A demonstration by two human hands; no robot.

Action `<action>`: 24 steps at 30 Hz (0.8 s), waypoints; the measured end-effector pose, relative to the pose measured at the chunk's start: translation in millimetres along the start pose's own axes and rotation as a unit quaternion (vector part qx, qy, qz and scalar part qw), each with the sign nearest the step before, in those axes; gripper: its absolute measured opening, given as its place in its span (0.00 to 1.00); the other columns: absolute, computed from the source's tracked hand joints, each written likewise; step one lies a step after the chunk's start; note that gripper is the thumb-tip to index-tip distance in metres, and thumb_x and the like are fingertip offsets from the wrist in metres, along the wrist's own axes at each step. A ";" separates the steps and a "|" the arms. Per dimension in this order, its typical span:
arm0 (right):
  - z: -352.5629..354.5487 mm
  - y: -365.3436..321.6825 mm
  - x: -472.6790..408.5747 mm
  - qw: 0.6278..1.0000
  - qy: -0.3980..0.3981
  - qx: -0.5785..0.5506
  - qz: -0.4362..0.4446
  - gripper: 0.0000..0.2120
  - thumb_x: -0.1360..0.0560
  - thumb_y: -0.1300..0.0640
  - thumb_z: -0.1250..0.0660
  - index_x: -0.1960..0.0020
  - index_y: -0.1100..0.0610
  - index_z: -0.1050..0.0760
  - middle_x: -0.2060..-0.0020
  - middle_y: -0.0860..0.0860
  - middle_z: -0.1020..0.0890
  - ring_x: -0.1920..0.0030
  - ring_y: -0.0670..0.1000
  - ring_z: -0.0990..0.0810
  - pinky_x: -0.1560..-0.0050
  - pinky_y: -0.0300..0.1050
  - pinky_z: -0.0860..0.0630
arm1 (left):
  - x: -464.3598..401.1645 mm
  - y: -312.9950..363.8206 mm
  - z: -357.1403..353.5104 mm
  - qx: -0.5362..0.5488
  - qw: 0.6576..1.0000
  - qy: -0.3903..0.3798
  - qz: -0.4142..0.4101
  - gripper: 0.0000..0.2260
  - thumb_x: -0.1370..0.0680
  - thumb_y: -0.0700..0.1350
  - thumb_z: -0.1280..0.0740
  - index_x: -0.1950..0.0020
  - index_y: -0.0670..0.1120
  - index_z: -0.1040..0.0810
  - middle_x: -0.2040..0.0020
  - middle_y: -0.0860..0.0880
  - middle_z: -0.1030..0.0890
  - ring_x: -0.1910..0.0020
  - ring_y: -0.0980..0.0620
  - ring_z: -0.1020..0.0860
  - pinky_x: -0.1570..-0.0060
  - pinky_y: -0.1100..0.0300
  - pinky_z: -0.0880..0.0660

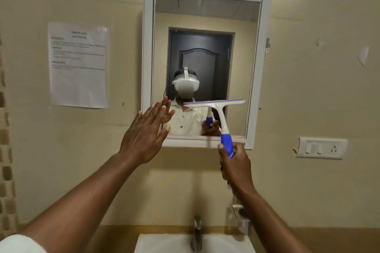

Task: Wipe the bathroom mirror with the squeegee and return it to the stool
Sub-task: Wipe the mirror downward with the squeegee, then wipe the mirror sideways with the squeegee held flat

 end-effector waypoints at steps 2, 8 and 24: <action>5.0 -35.2 -22.8 0.994 0.013 0.057 0.091 0.10 0.24 0.48 0.35 0.52 0.54 0.31 0.66 0.52 0.24 0.68 0.53 0.27 0.65 0.40 0.27 | -12.8 -4.7 11.6 -0.011 1.000 0.017 -0.002 0.26 0.20 0.58 0.54 0.24 0.54 0.60 0.26 0.60 0.61 0.27 0.62 0.60 0.29 0.59 0.60; 6.5 -159.7 -83.2 0.903 0.036 0.266 0.335 0.12 0.24 0.50 0.36 0.46 0.58 0.26 0.62 0.51 0.24 0.66 0.51 0.27 0.69 0.38 0.35 | -62.6 -10.8 59.8 -0.041 0.997 0.069 -0.022 0.25 0.21 0.60 0.59 0.27 0.56 0.63 0.25 0.57 0.61 0.25 0.59 0.60 0.27 0.57 0.59; -34.9 -299.6 -157.0 0.738 0.024 0.459 0.493 0.23 0.27 0.59 0.33 0.33 0.55 0.31 0.46 0.56 0.21 0.49 0.57 0.22 0.49 0.51 0.28 | -144.9 -35.5 148.6 -0.145 0.980 0.135 -0.017 0.28 0.20 0.59 0.57 0.24 0.50 0.58 0.23 0.52 0.59 0.24 0.56 0.58 0.27 0.56 0.60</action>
Point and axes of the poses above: each hand's wrist, its own x-axis away from the middle knuckle, its own z-axis out of the back of the hand, y = z × x, the point moved 4 cm from there along -x, towards the middle knuckle
